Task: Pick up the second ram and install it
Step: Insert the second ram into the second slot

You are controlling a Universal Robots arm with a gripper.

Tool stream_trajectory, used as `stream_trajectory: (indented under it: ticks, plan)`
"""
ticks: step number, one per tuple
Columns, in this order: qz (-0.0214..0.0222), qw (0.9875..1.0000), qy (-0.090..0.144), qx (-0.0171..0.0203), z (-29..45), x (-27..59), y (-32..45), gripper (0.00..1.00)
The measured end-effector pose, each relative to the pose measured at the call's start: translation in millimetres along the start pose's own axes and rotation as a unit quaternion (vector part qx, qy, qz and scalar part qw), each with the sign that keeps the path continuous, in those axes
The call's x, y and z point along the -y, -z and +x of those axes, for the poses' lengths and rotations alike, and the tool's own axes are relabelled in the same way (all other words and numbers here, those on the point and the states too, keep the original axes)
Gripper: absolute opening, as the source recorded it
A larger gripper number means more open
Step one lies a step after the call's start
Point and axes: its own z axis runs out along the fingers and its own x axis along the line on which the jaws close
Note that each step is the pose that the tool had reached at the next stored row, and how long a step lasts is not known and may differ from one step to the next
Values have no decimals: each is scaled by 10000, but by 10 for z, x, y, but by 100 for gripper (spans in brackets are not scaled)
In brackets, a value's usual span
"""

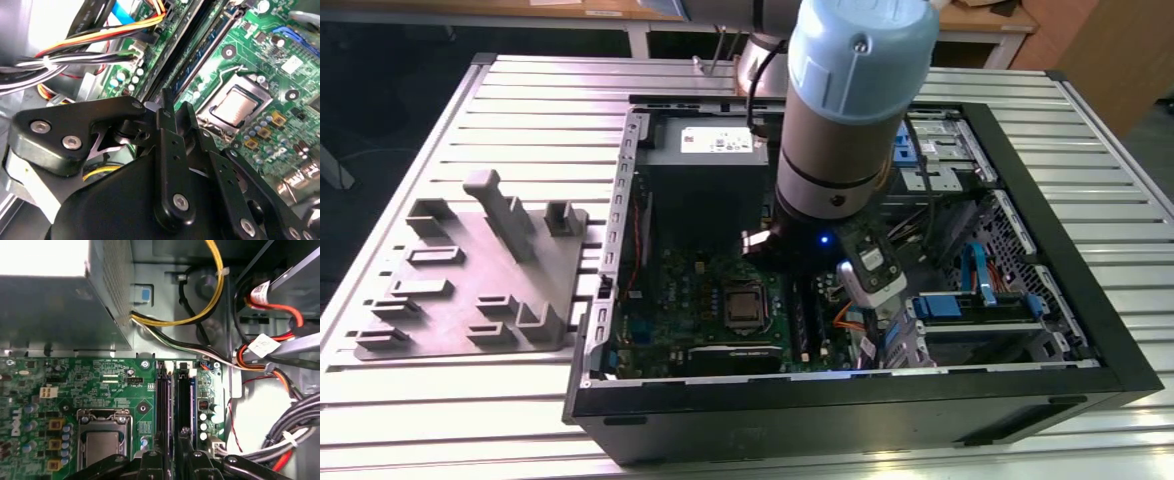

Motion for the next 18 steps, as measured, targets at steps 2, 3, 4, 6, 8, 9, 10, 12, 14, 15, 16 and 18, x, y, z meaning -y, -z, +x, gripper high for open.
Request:
stream_trajectory:
  ticks: [2, 3, 4, 6, 8, 9, 10, 12, 14, 15, 16, 18]
  plan:
    - [-1, 10000, 0, 0, -3, -8, 68, 26]
    - [0, 10000, 0, 0, -4, -10, 92, 26]
    - [-1, 10000, 0, 0, -4, -11, 97, 26]
    - [-1, 10000, 0, 1, -4, -11, 96, 26]
    - [0, 10000, 0, 0, -4, -11, 97, 26]
    - [0, 10000, 0, 0, -4, -11, 97, 26]
    - [1, 10000, 0, 0, -4, -11, 97, 26]
    - [1, 10000, 0, 0, -4, -11, 97, 24]
    - [1, 10000, 0, 0, -4, -11, 97, 12]
    - [1, 10000, 0, 0, -4, -11, 97, 10]
    - [1, 10000, 0, 0, -4, -11, 97, 10]
    - [1, 10000, 0, 0, -4, -11, 97, 10]
